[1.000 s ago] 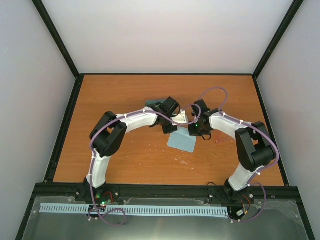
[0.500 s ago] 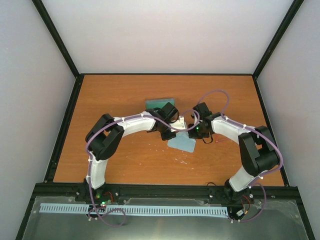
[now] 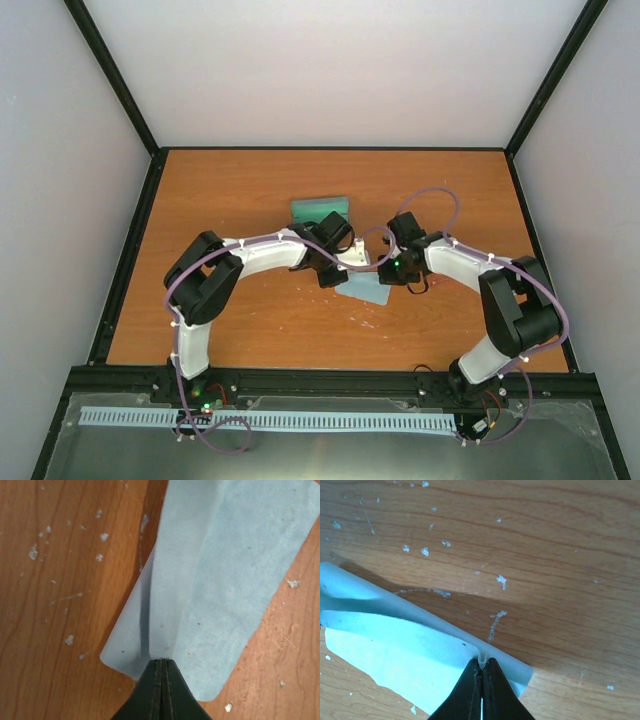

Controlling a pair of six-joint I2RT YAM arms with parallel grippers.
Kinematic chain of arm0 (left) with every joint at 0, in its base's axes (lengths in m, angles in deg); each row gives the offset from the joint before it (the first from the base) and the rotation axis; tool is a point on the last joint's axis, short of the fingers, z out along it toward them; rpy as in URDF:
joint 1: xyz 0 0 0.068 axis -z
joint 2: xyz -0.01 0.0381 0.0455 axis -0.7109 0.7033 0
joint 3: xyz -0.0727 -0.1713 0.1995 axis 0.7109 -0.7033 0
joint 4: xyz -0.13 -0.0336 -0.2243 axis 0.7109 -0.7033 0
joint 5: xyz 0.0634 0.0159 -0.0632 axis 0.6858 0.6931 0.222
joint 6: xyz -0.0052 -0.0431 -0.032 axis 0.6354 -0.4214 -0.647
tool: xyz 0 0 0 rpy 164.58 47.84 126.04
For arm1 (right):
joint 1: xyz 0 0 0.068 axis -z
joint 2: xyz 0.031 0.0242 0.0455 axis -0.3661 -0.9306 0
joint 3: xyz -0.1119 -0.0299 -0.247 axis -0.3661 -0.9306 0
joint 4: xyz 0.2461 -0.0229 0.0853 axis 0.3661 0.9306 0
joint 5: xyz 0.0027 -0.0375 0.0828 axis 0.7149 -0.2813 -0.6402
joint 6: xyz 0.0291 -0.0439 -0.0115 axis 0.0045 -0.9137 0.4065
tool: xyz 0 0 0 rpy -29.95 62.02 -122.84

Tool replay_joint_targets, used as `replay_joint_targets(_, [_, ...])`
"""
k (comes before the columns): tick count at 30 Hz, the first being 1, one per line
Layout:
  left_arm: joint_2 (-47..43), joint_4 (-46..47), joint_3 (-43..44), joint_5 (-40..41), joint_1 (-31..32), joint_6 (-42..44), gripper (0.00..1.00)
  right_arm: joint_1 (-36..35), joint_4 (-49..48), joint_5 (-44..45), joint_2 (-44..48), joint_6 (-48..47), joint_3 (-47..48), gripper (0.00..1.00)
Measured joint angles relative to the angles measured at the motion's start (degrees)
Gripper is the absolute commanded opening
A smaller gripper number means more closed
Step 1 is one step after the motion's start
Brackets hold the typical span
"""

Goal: Organize the sunglasses
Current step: Fold the glasses cleaning cloth at the center of the board.

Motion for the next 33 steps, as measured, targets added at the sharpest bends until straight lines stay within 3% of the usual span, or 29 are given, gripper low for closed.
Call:
replay_joint_targets(11, [-1.0, 0.7, -2.5, -0.1, 0.2, -0.1, 0.07, -0.5, -1.4, -2.1, 0.6, 0.0, -1.9, 0.04])
replay_joint_targets(19, [-1.0, 0.9, -2.5, -0.2, 1.1, -0.6, 0.15, -0.9, -2.3, -3.7, 1.1, -0.2, -3.7, 0.22])
replay_joint_targets(33, [-1.0, 1.5, -4.0, -0.2, 1.2, -0.6, 0.15, -0.9, -5.9, -8.8, 7.6, 0.3, -8.5, 0.23])
